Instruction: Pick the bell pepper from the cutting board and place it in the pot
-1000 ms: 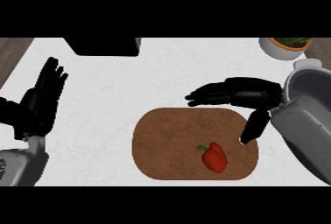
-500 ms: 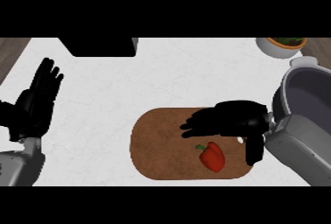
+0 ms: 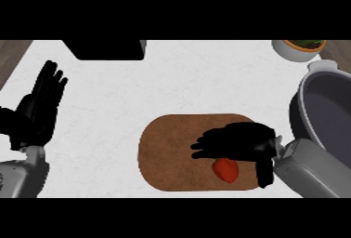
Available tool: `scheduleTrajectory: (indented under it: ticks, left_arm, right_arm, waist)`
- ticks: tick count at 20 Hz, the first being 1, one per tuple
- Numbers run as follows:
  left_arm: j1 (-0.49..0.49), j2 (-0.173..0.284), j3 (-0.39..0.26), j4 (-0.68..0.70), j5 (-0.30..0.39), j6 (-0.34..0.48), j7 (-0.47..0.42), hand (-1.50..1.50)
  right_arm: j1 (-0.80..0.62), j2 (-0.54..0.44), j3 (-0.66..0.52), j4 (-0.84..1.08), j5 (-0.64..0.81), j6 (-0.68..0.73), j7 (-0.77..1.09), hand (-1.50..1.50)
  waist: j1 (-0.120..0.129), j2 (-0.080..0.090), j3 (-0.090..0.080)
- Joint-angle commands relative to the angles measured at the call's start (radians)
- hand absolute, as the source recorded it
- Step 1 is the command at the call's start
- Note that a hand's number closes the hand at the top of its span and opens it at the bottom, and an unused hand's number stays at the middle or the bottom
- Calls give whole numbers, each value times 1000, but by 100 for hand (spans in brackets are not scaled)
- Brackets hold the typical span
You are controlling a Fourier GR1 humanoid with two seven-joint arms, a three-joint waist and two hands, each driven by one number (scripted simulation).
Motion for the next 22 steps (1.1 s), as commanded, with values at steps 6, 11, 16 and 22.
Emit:
scheduleTrajectory:
  ticks: [6, 11, 16, 22]
  left_arm:
    - [40, -43, 32, 12, -40, -50, -40, 0]
    - [-4, -67, 46, 55, -65, -61, -45, 0]
    - [-4, -52, 47, -58, -81, -61, 76, 0]
    - [20, -73, 89, -8, -76, -99, 18, 0]
  right_arm:
    - [71, 72, -45, 42, 171, -8, -71, -150]
    - [64, 129, -55, 151, 250, -32, -121, -150]
    - [116, 158, -65, 80, 310, -19, -48, -150]
    - [50, 218, -82, 327, 392, -107, -207, -150]
  waist:
    - [-1, 0, 0]
    - [0, 1, 0]
    - [-3, -1, 0]
    - [3, 2, 0]
